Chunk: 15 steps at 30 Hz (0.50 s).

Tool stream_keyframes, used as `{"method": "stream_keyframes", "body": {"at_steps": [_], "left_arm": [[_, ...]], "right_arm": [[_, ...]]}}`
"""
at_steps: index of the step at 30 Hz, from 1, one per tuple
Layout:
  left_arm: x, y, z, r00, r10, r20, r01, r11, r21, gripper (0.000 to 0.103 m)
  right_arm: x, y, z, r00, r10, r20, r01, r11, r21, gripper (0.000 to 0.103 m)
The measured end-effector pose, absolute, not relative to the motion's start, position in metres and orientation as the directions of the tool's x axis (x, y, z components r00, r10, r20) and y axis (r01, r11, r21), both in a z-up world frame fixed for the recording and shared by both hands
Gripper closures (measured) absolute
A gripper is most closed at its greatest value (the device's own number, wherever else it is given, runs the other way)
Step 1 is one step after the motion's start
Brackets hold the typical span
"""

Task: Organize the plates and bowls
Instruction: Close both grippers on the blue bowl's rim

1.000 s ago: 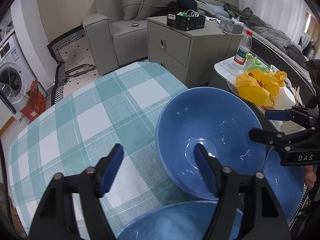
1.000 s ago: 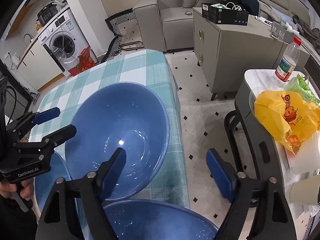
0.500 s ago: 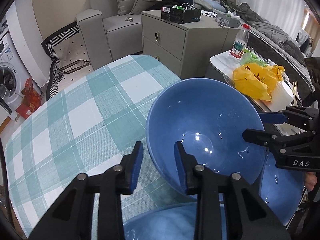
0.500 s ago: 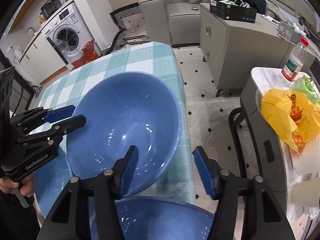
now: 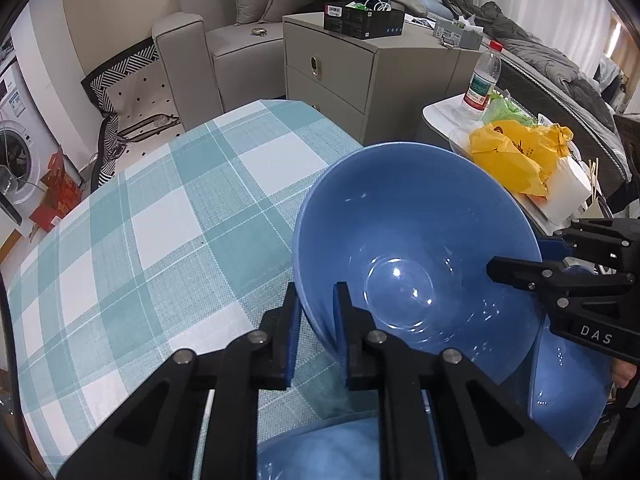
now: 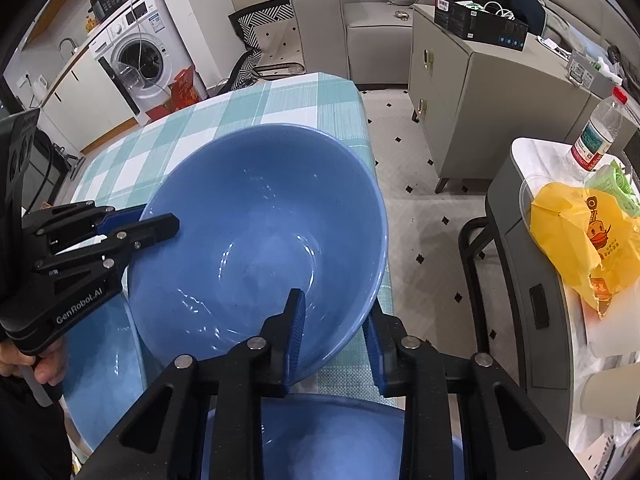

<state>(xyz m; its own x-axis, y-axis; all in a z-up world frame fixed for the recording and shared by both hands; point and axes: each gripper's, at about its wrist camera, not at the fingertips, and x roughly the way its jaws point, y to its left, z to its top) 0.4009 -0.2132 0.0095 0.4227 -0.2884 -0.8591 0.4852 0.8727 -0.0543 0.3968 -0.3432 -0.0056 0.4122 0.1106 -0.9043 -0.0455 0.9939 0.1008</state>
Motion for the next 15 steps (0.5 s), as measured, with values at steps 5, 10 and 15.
{"method": "stream_keyframes", "body": {"at_steps": [5,10,15], "left_arm": [[0.4005,-0.2127,0.0089,0.425,-0.286,-0.859,0.484,0.874,-0.052,0.09],[0.3994,-0.2137,0.0092,0.429,-0.28,-0.859,0.482,0.875,-0.044,0.09],[0.399,-0.2142,0.0093,0.433,-0.278,-0.858,0.482,0.875,-0.04,0.09]], "right_arm": [[0.3956,-0.3419,-0.0066,0.42,0.093,-0.903,-0.043,0.996,0.083,0.08],[0.3953,-0.3426,-0.0068,0.421,0.092,-0.902,-0.046,0.996,0.081,0.08],[0.3952,-0.3425,-0.0068,0.422,0.093,-0.902,-0.045,0.996,0.082,0.08]]}}
